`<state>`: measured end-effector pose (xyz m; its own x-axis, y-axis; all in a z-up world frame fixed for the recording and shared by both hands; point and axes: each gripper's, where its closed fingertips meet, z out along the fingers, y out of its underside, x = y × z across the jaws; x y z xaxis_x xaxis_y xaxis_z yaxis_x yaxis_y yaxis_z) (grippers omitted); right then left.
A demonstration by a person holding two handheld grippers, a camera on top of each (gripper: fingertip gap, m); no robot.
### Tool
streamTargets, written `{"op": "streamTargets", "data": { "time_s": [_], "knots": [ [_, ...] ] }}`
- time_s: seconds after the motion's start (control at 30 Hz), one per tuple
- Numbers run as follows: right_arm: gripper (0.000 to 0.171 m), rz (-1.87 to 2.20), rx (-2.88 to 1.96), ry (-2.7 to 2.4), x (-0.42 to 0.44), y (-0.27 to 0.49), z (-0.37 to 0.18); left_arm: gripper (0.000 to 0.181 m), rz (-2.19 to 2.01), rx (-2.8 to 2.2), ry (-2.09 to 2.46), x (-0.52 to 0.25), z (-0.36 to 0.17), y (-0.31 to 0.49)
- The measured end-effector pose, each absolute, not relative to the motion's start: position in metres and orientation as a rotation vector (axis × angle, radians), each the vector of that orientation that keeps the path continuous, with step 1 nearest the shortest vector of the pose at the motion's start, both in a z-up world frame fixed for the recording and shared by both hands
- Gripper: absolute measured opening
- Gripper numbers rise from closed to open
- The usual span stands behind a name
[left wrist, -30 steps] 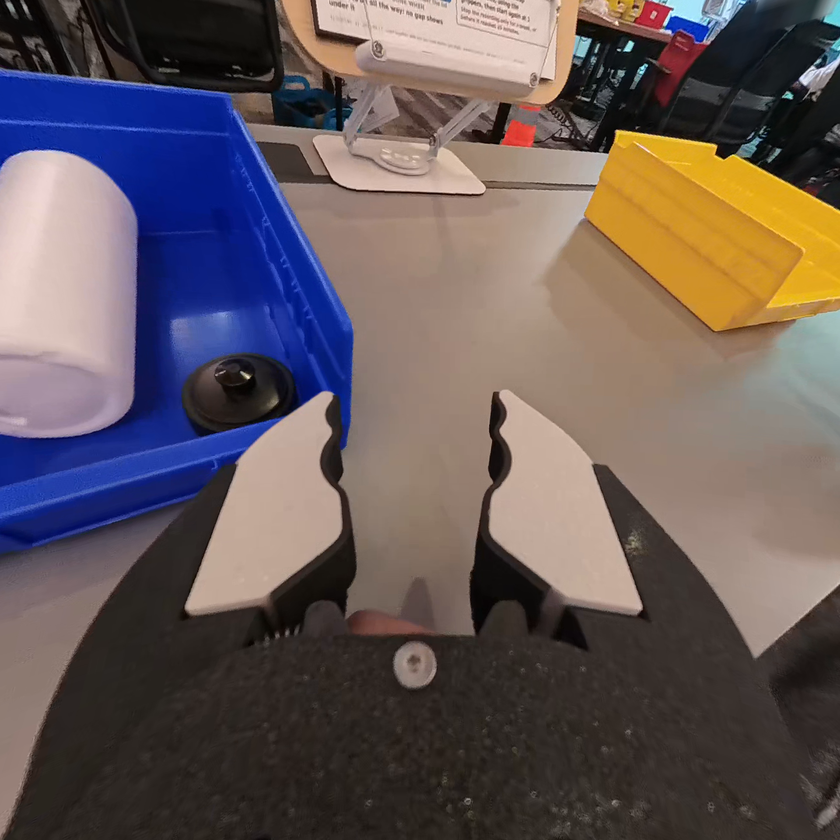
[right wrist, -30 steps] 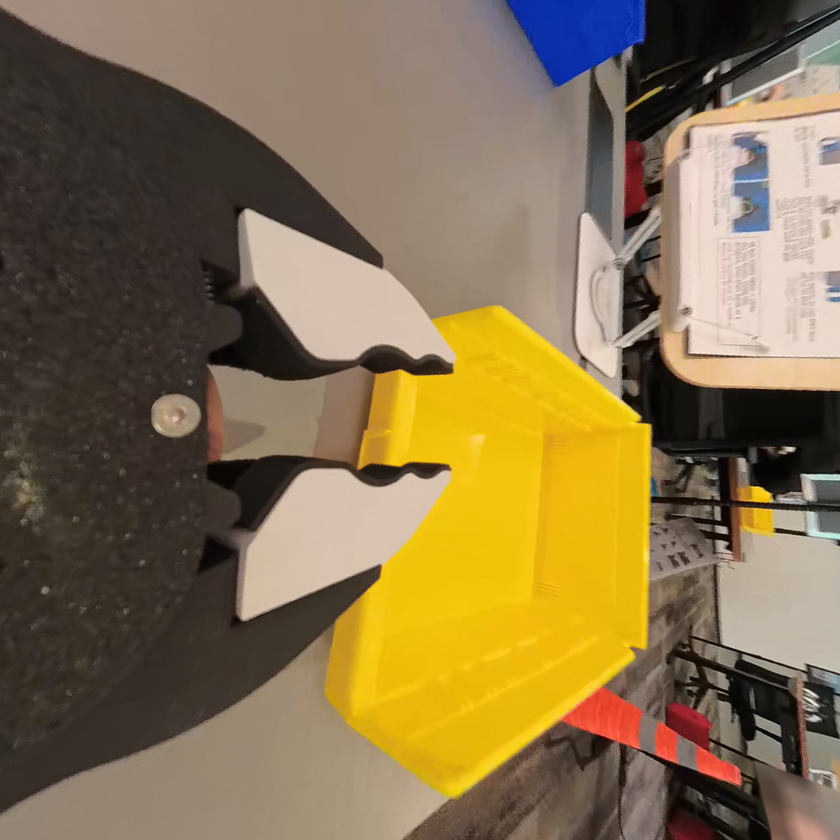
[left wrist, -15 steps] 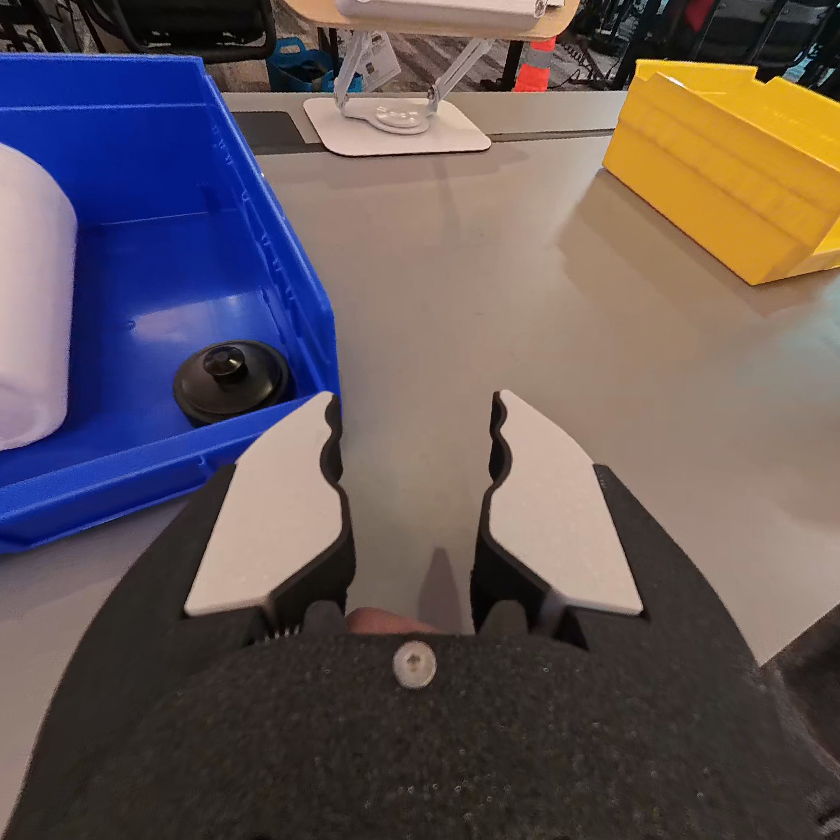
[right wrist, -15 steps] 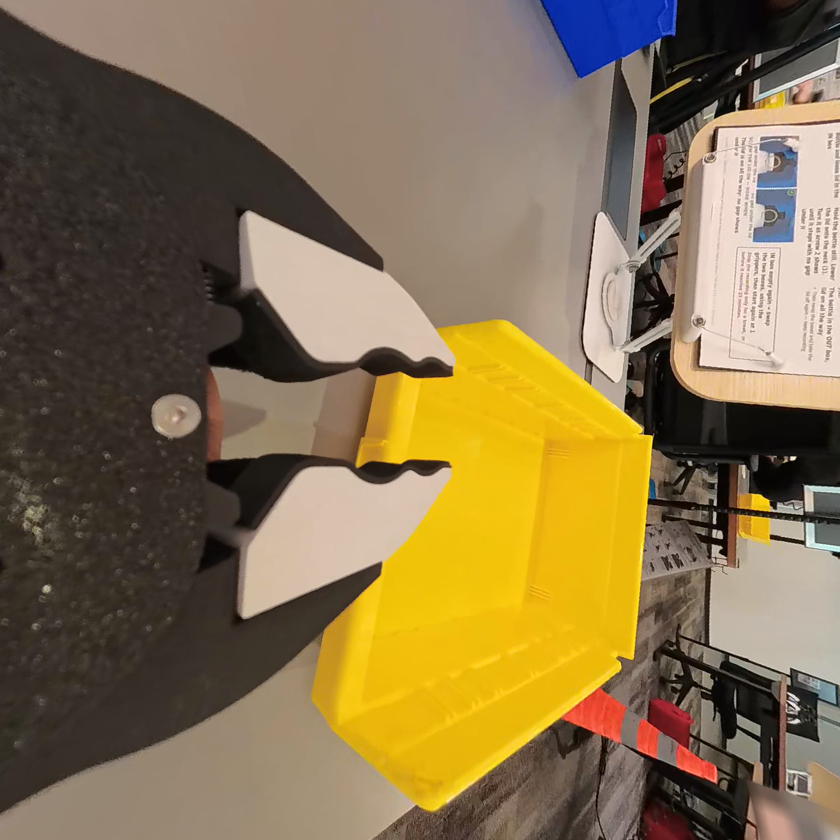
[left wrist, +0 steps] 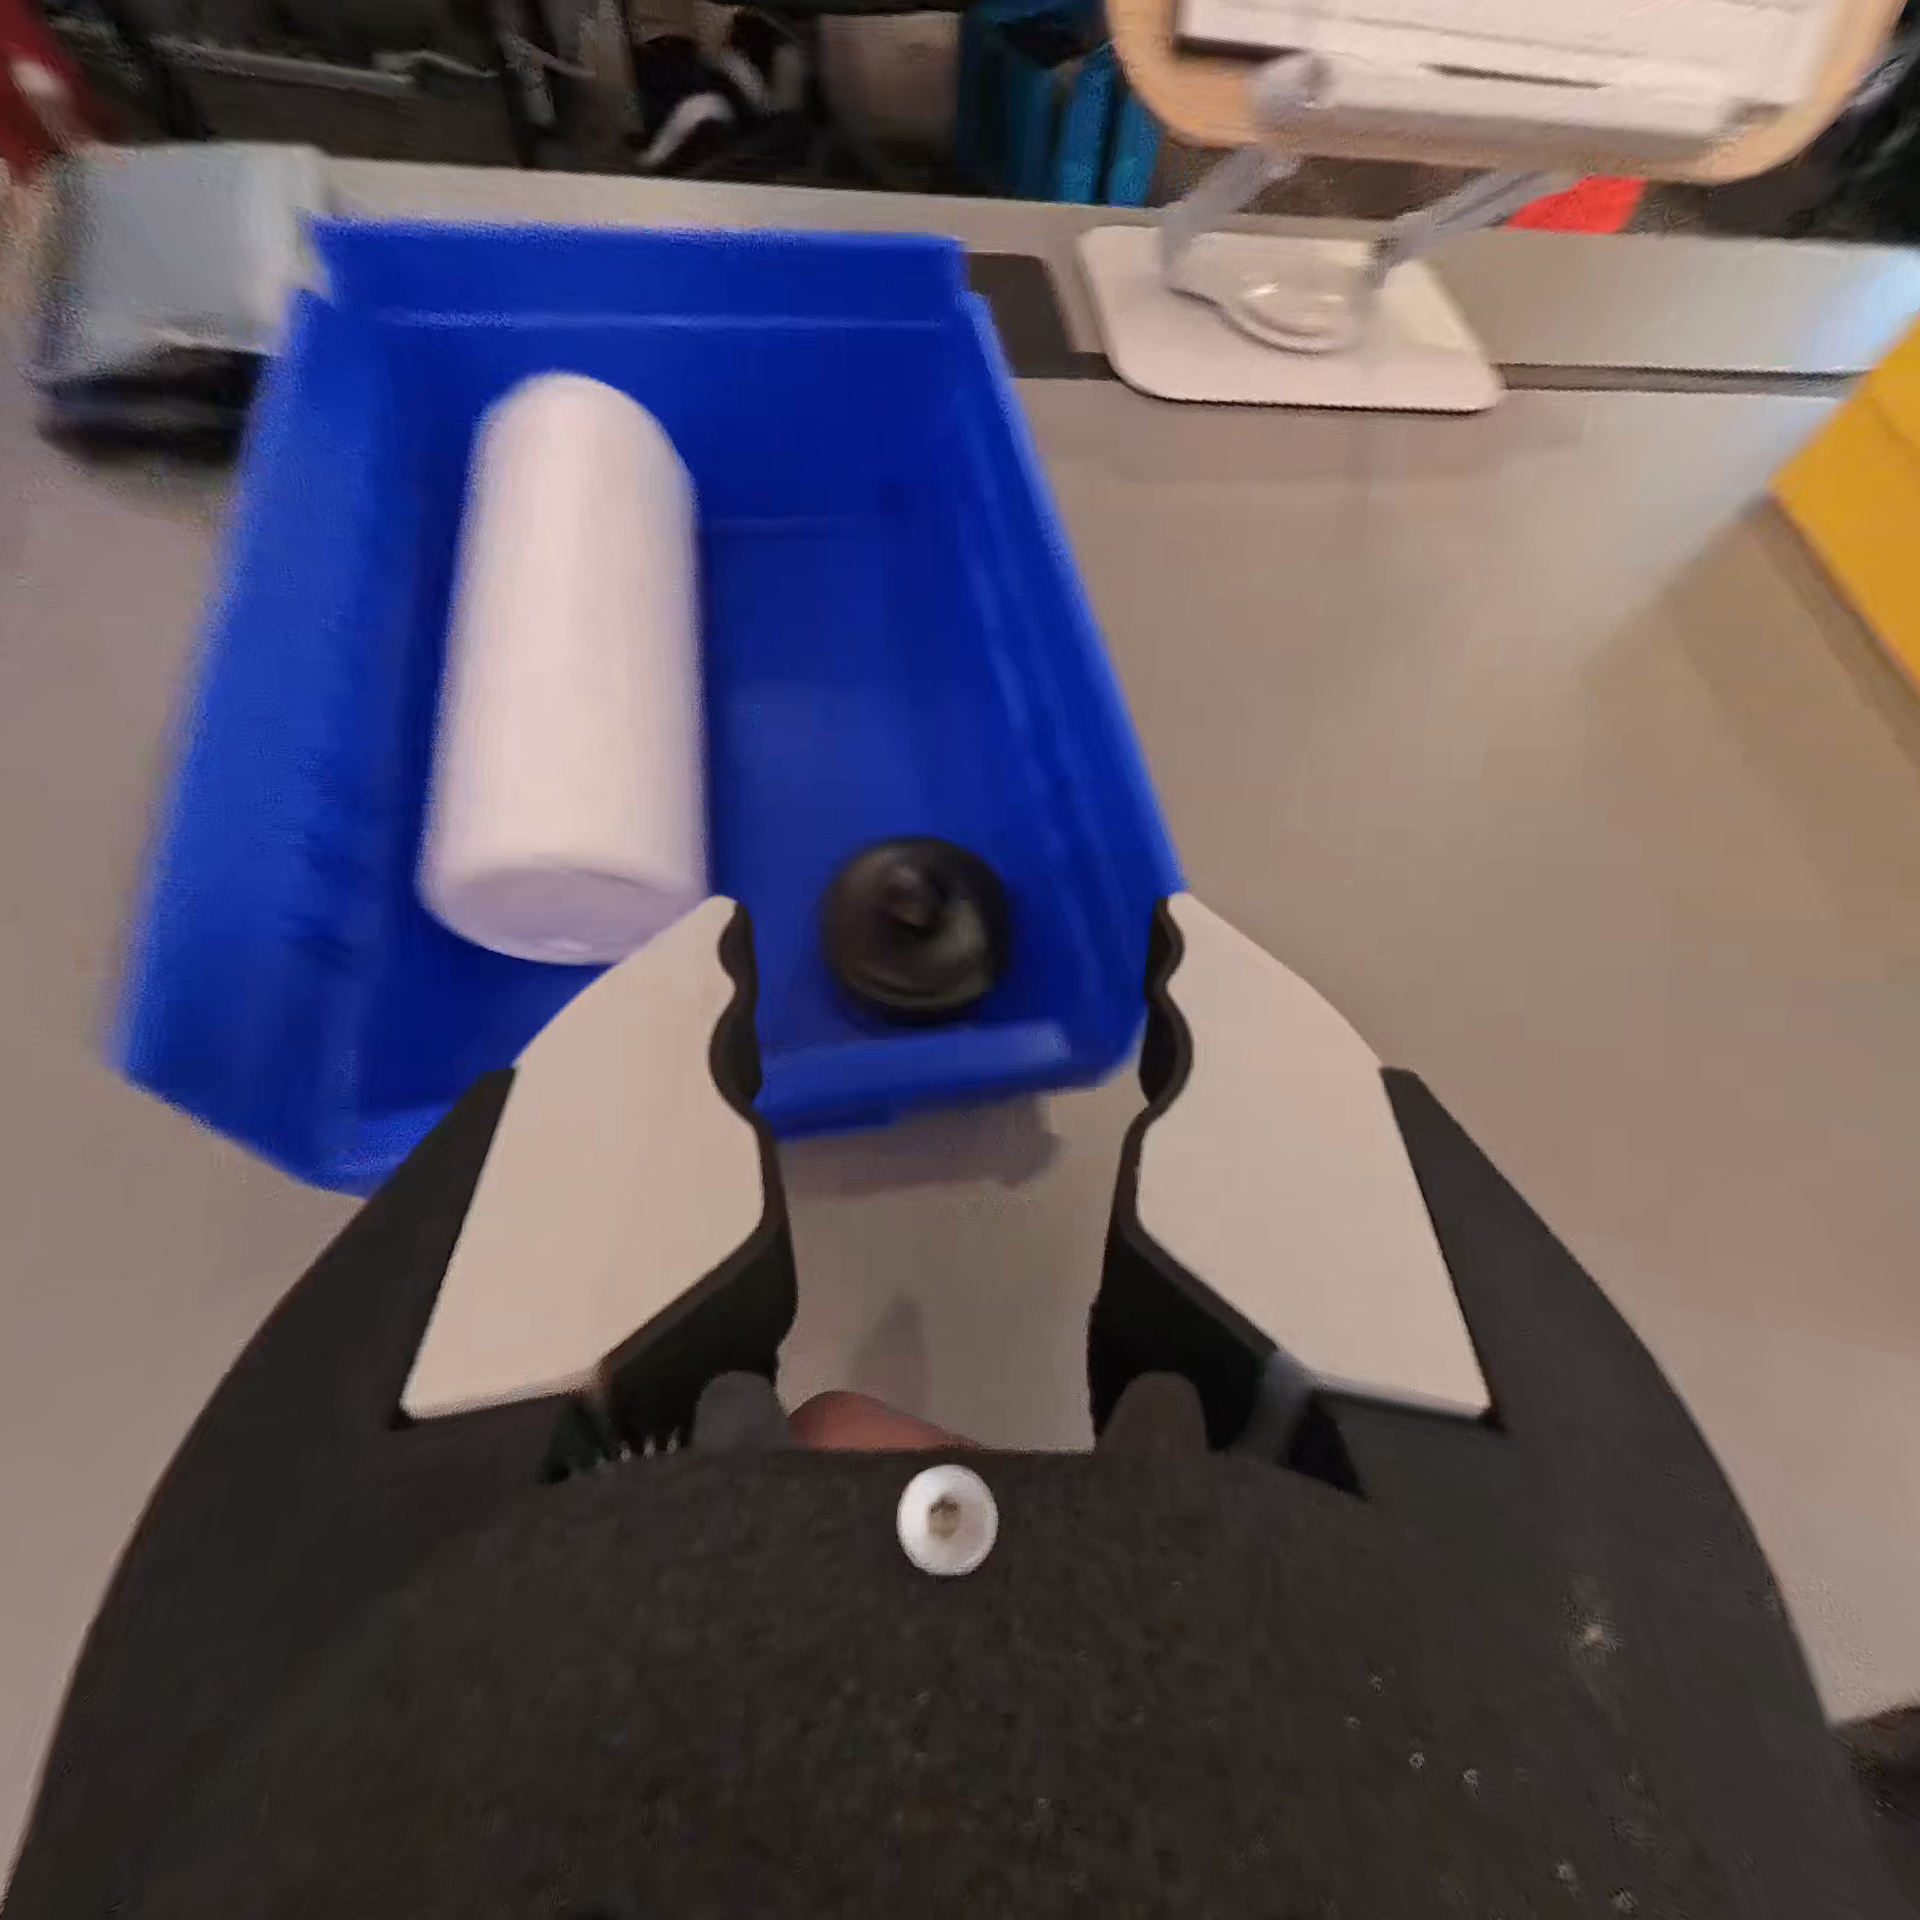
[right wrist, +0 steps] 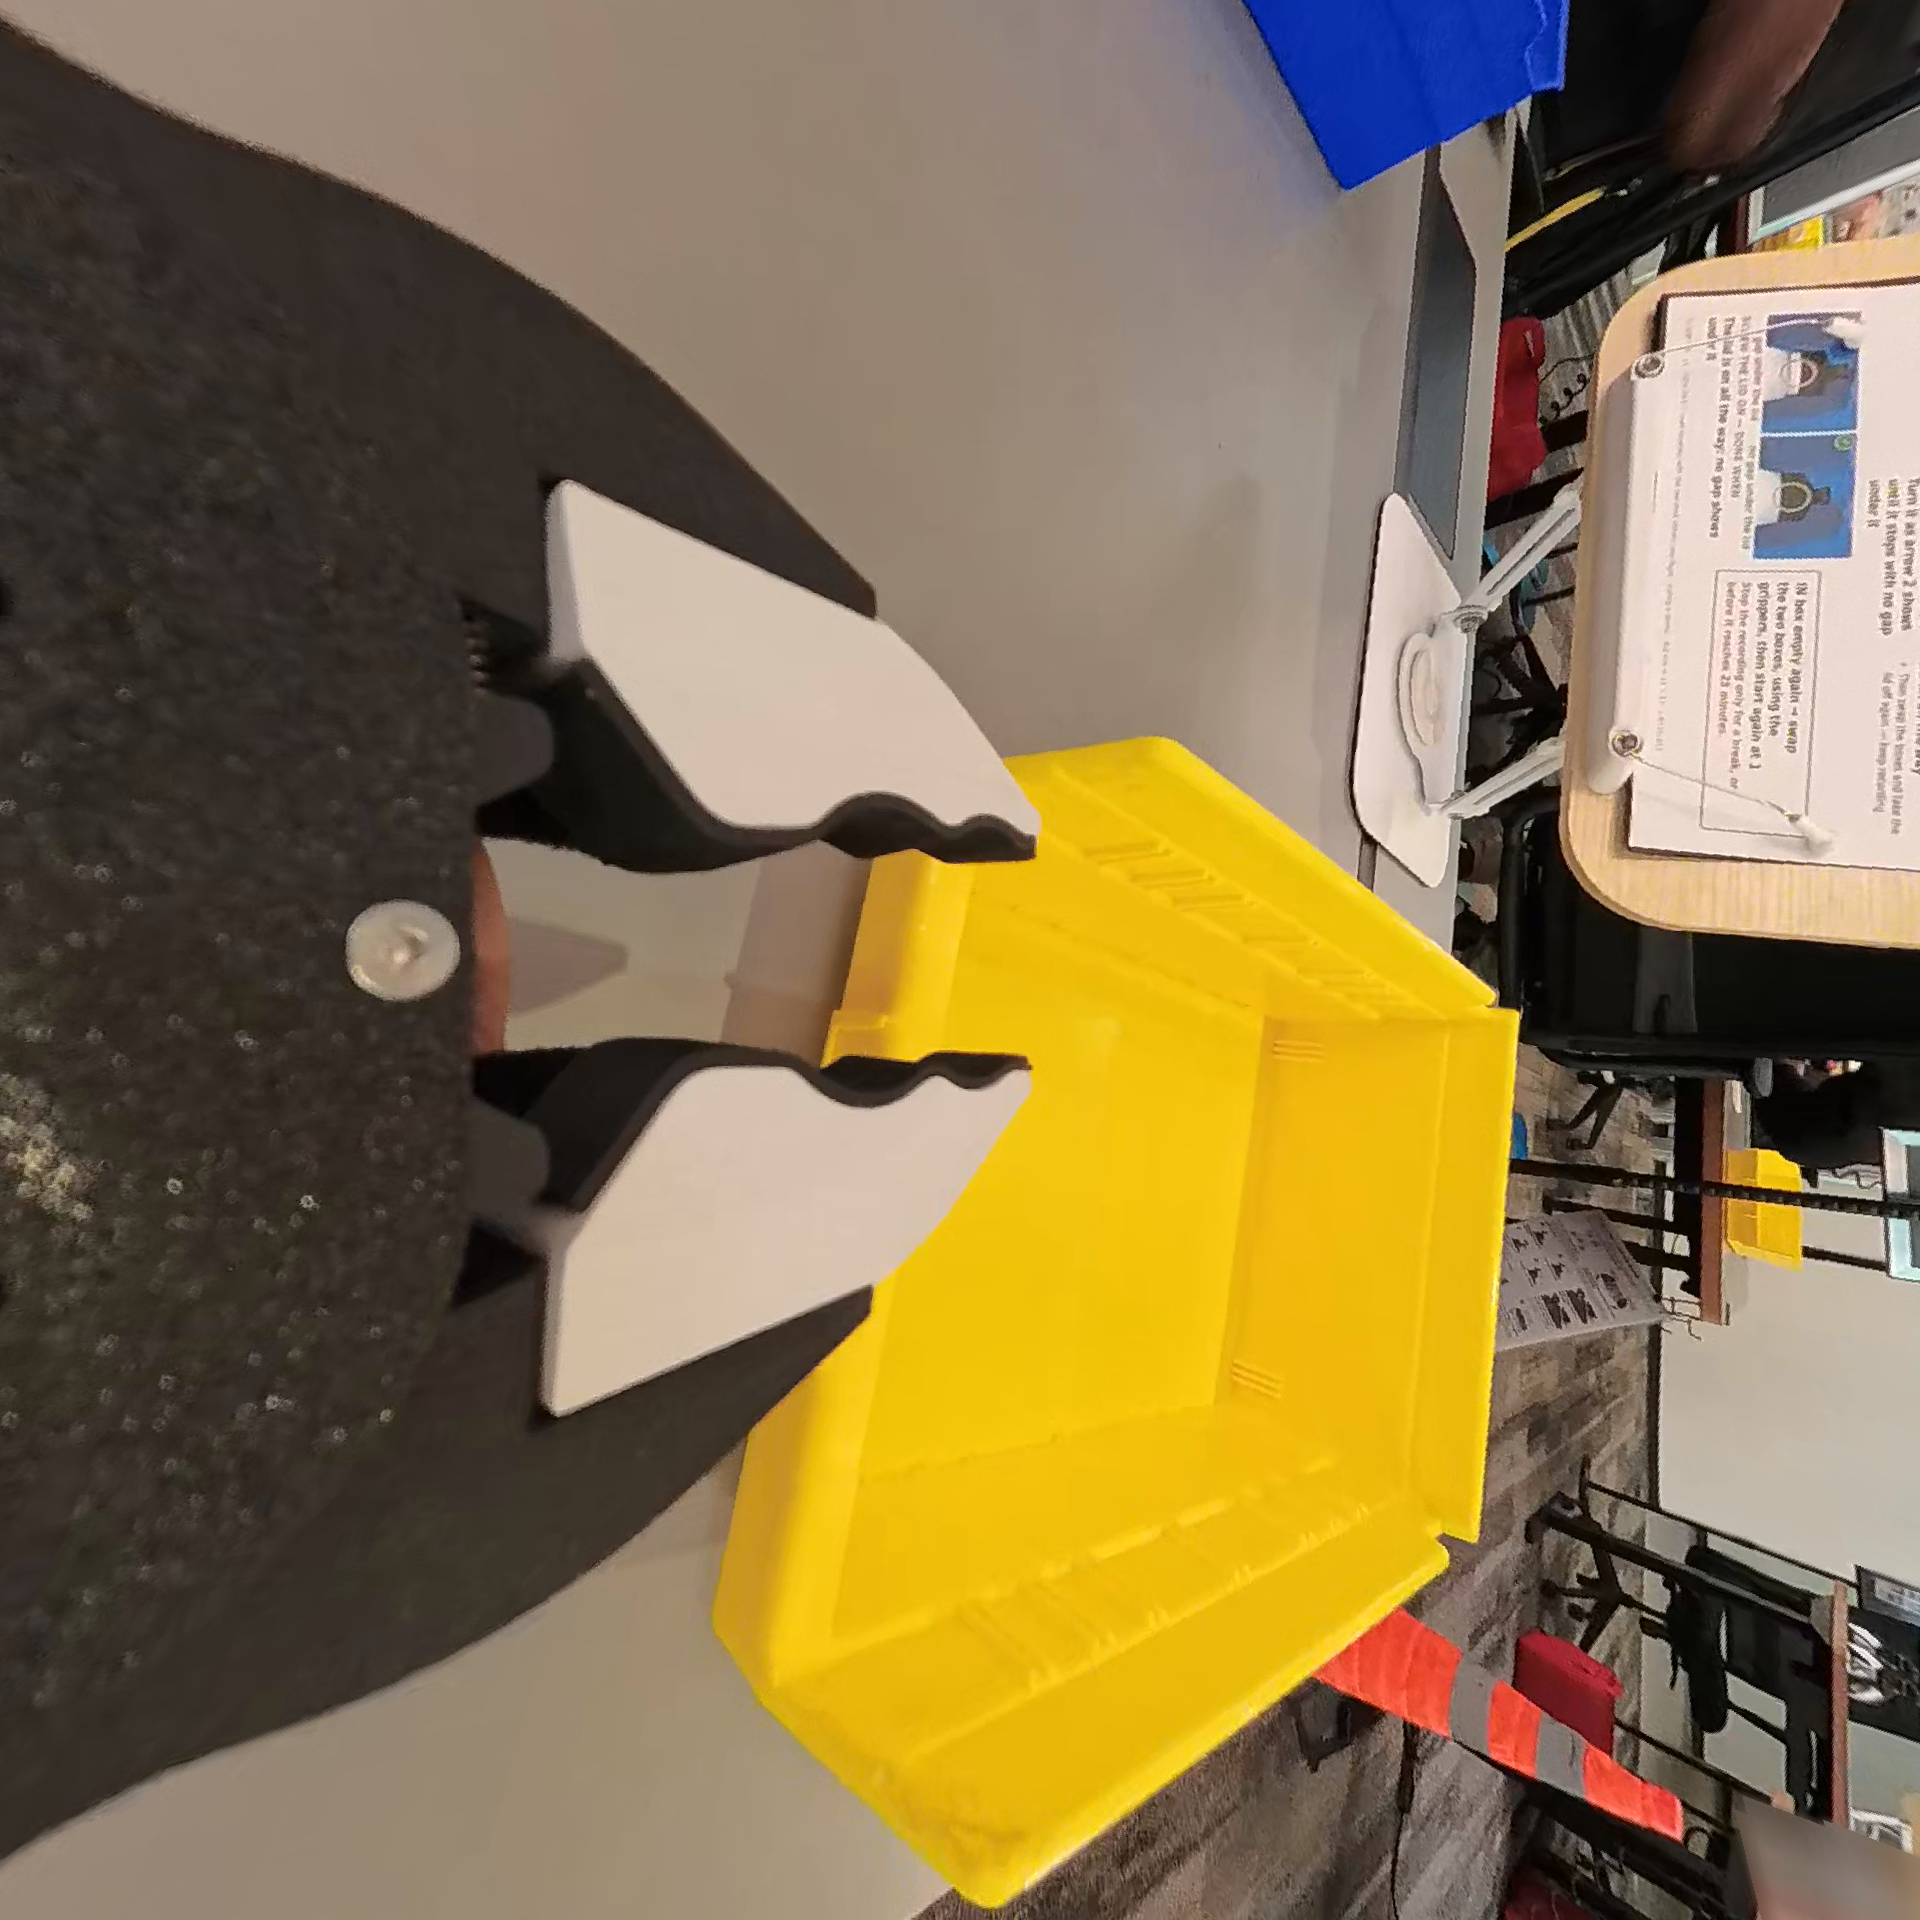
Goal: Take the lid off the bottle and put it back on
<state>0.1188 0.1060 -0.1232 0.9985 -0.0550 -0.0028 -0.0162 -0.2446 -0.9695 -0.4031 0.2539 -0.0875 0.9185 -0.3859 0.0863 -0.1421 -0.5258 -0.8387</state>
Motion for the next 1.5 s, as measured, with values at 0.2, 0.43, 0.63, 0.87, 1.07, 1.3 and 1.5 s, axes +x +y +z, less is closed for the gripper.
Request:
{"op": "streamTargets", "data": {
  "time_s": [0.2, 0.43, 0.63, 0.87, 1.07, 1.3, 1.5],
  "knots": [
    [0.035, -0.014, -1.837, 0.033, 0.113, 0.108, -0.126, 0.079, -0.152, -2.417, 0.474, -0.419, -0.089, 0.361],
    [0.036, -0.030, -1.836, 0.033, 0.117, 0.104, -0.126, 0.093, 0.022, -2.883, 0.477, -0.416, -0.173, 0.441],
    [0.036, 0.000, -1.867, 0.070, 0.124, 0.102, -0.135, 0.094, 0.110, -3.041, 0.560, -0.426, -0.210, 0.443],
    [0.036, 0.015, -1.866, 0.098, 0.129, 0.101, -0.135, 0.092, -0.149, -2.893, 0.535, -0.428, -0.186, 0.449],
    [0.035, -0.011, -1.852, 0.085, 0.126, 0.101, -0.132, 0.090, -0.375, -2.263, 0.489, -0.422, -0.054, 0.440],
    [0.035, -0.061, -1.829, 0.004, 0.110, 0.108, -0.125, 0.089, -0.663, -1.766, 0.641, -0.325, 0.035, 0.346],
    [0.035, -0.118, -1.806, -0.091, 0.093, 0.109, -0.122, 0.087, -0.634, -1.783, 0.861, -0.196, -0.014, 0.319]
  ]
}}
